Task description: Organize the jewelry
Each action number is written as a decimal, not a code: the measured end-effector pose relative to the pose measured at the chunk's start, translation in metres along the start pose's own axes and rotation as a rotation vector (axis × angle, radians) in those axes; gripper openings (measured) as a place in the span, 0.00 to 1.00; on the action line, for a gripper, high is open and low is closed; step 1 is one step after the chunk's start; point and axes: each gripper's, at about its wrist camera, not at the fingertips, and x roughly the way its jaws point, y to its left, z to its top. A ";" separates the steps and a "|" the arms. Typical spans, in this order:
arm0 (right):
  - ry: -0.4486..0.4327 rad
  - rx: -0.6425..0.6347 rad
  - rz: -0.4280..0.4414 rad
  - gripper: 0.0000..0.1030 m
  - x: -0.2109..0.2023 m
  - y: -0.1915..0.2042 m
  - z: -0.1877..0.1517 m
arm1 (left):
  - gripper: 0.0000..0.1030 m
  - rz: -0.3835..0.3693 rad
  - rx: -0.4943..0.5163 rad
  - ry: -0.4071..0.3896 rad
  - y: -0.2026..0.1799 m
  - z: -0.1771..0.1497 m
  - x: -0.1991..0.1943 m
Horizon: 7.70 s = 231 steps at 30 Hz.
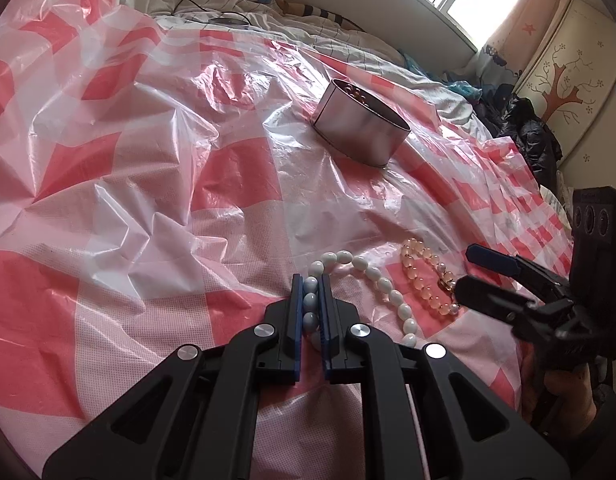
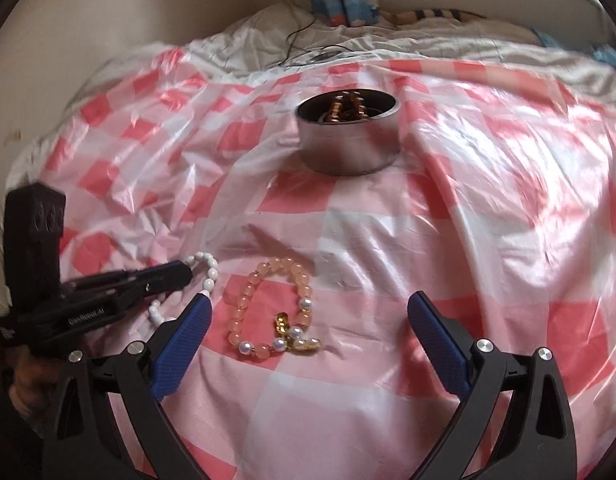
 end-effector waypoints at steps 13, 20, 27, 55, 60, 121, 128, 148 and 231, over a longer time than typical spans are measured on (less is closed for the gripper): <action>0.064 -0.183 -0.053 0.19 0.013 0.034 -0.008 | 0.08 -0.014 -0.014 0.002 0.003 -0.001 0.000; 0.066 -0.086 0.020 0.18 0.011 0.021 -0.009 | 0.08 -0.014 -0.014 0.002 0.003 -0.001 0.000; 0.112 -0.119 0.050 0.21 0.019 0.031 -0.007 | 0.08 -0.015 -0.015 0.006 0.003 -0.002 0.000; -0.165 0.414 0.495 0.08 -0.022 -0.071 -0.032 | 0.07 -0.141 -0.002 -0.023 -0.018 0.013 -0.024; -0.174 0.434 0.505 0.08 -0.023 -0.076 -0.034 | 0.07 -0.175 0.030 -0.036 -0.049 0.029 -0.036; -0.288 0.424 0.608 0.14 -0.049 -0.085 0.060 | 0.07 -0.146 0.070 -0.196 -0.099 0.171 0.023; -0.089 0.220 0.321 0.65 -0.033 -0.052 0.017 | 0.07 -0.152 0.104 -0.186 -0.101 0.167 0.033; -0.019 0.137 0.163 0.08 -0.030 -0.031 -0.010 | 0.58 0.064 -0.082 -0.141 -0.045 0.156 0.040; -0.320 0.234 -0.450 0.93 -0.113 0.055 -0.004 | 0.93 0.243 -0.267 -0.085 -0.017 0.016 -0.090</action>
